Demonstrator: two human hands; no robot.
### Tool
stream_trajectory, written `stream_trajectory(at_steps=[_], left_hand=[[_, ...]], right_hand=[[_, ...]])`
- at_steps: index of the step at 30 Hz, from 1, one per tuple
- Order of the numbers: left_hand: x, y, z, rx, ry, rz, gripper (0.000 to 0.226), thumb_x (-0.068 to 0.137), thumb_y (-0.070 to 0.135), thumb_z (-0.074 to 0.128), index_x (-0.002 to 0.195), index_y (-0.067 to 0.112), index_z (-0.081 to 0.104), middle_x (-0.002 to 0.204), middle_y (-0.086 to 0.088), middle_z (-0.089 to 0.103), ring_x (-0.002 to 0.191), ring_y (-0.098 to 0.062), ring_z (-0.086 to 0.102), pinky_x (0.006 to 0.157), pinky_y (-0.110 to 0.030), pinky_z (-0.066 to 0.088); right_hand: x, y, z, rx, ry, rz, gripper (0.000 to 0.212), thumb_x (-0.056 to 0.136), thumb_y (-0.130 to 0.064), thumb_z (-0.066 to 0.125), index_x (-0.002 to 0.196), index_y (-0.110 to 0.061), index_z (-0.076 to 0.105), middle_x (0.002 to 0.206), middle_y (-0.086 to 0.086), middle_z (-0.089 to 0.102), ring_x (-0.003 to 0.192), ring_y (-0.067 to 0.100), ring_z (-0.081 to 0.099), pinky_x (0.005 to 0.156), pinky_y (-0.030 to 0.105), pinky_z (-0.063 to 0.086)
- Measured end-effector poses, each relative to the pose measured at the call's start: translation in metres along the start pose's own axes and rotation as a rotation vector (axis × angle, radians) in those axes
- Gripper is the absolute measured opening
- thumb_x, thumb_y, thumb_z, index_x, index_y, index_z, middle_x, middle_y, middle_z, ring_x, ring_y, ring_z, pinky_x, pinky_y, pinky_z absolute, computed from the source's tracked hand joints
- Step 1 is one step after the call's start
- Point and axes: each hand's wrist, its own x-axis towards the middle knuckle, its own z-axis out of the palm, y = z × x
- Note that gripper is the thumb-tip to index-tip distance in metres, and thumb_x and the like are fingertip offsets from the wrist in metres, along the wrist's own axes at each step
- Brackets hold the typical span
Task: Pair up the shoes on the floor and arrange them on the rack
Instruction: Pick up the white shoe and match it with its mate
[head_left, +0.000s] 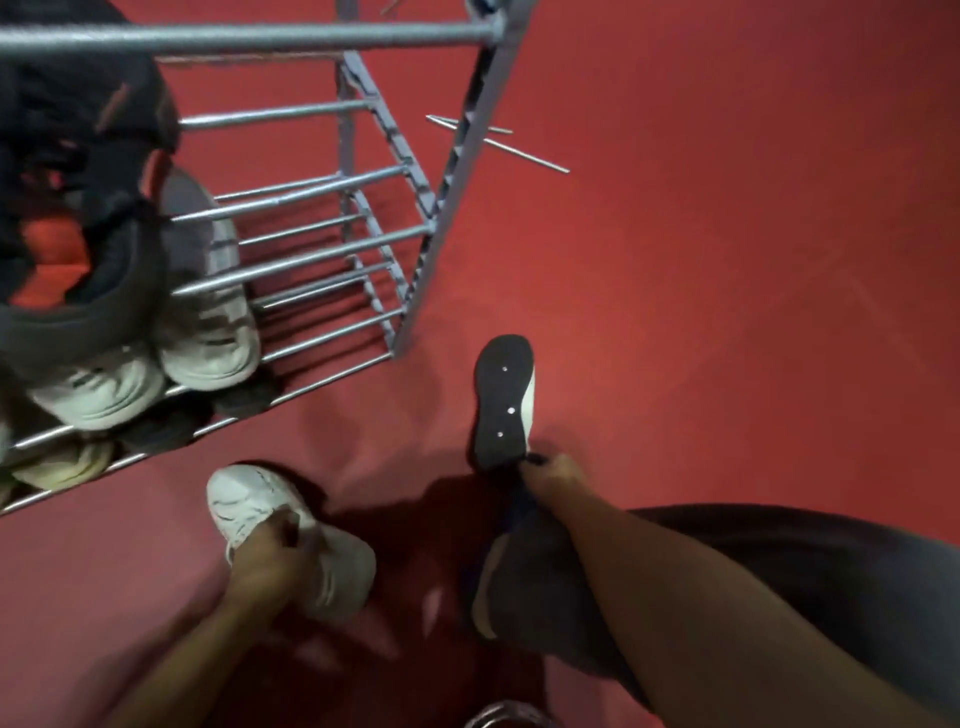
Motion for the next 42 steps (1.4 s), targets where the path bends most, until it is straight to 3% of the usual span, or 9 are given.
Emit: stream_trajectory(at_steps=[6, 11, 17, 20, 24, 28, 36, 39, 42], left_hand=[[-0.003, -0.022, 0.021, -0.052, -0.041, -0.074, 0.018, 0.078, 0.026, 0.075, 0.083, 0.009, 0.073, 0.082, -0.018, 0.073, 0.085, -0.034, 0.069, 0.079, -0.047, 0.055], [-0.006, -0.033, 0.042, -0.270, 0.110, -0.416, 0.099, 0.055, 0.045, 0.086, 0.135, 0.001, 0.047, 0.130, -0.028, 0.055, 0.122, -0.043, 0.055, 0.104, -0.052, 0.047], [0.009, -0.020, 0.064, -0.485, 0.146, -0.621, 0.041, 0.084, 0.033, 0.072, 0.113, 0.006, 0.058, 0.093, -0.017, 0.057, 0.120, -0.040, 0.057, 0.100, -0.045, 0.047], [0.010, -0.037, 0.062, -0.542, 0.053, -0.681, 0.047, 0.081, 0.016, 0.080, 0.116, -0.007, 0.059, 0.105, -0.027, 0.064, 0.091, -0.033, 0.064, 0.076, -0.037, 0.052], [0.009, -0.049, 0.060, -0.539, 0.119, -0.598, 0.040, 0.082, 0.010, 0.077, 0.111, -0.014, 0.065, 0.077, -0.020, 0.065, 0.061, -0.027, 0.060, 0.054, -0.026, 0.049], [-0.015, -0.035, 0.061, -0.504, 0.219, -0.518, 0.040, 0.082, 0.013, 0.075, 0.115, -0.004, 0.061, 0.103, -0.021, 0.068, 0.097, -0.036, 0.067, 0.077, -0.039, 0.052], [-0.125, 0.022, -0.003, -0.594, 0.256, -0.373, 0.023, 0.076, 0.039, 0.074, 0.090, 0.021, 0.077, 0.083, -0.003, 0.077, 0.090, -0.027, 0.072, 0.090, -0.036, 0.054], [-0.166, 0.047, -0.050, -0.585, 0.192, -0.277, 0.037, 0.084, 0.031, 0.073, 0.111, 0.006, 0.074, 0.109, -0.019, 0.074, 0.107, -0.033, 0.068, 0.101, -0.043, 0.051], [-0.214, 0.083, -0.094, -0.578, 0.269, -0.132, 0.023, 0.086, 0.023, 0.069, 0.083, 0.003, 0.079, 0.074, -0.010, 0.077, 0.074, -0.021, 0.073, 0.076, -0.040, 0.060]], right_hand=[[0.038, -0.030, 0.019, 0.287, 0.047, 0.066, 0.057, 0.076, -0.030, 0.083, 0.121, -0.001, 0.065, 0.120, 0.016, 0.071, 0.112, 0.031, 0.068, 0.098, 0.041, 0.054], [0.017, -0.058, 0.062, 0.039, 0.157, -0.190, 0.044, 0.069, -0.025, 0.077, 0.105, -0.012, 0.055, 0.106, 0.012, 0.067, 0.101, 0.034, 0.065, 0.089, 0.041, 0.054], [0.005, -0.065, 0.091, 0.055, 0.475, -0.262, 0.058, 0.051, -0.027, 0.083, 0.100, -0.019, 0.052, 0.108, 0.008, 0.051, 0.098, 0.035, 0.054, 0.081, 0.045, 0.050], [0.020, -0.069, 0.081, 0.109, 0.258, -0.104, 0.088, 0.047, -0.036, 0.093, 0.113, -0.014, 0.038, 0.116, 0.009, 0.049, 0.097, 0.031, 0.056, 0.081, 0.044, 0.057], [0.021, -0.077, 0.067, 0.017, -0.020, -0.031, 0.078, 0.049, -0.047, 0.088, 0.108, -0.008, 0.055, 0.101, 0.006, 0.070, 0.075, 0.024, 0.069, 0.063, 0.031, 0.060], [-0.033, -0.061, 0.083, -0.262, -0.021, -0.213, 0.105, 0.058, -0.059, 0.077, 0.146, -0.020, 0.038, 0.138, 0.010, 0.046, 0.130, 0.037, 0.044, 0.103, 0.049, 0.046], [-0.206, -0.041, 0.054, -0.261, -0.438, -0.549, 0.083, 0.084, -0.050, 0.057, 0.159, -0.029, 0.027, 0.162, 0.000, 0.037, 0.141, 0.021, 0.047, 0.117, 0.030, 0.036], [-0.255, -0.062, -0.013, -0.153, -0.404, -0.616, 0.081, 0.067, -0.056, 0.068, 0.144, -0.037, 0.052, 0.140, -0.007, 0.064, 0.125, 0.016, 0.062, 0.104, 0.024, 0.047], [-0.294, -0.080, -0.083, -0.157, -0.360, -0.782, 0.066, 0.054, -0.054, 0.069, 0.112, -0.021, 0.069, 0.107, -0.003, 0.077, 0.099, 0.019, 0.072, 0.084, 0.032, 0.057]])
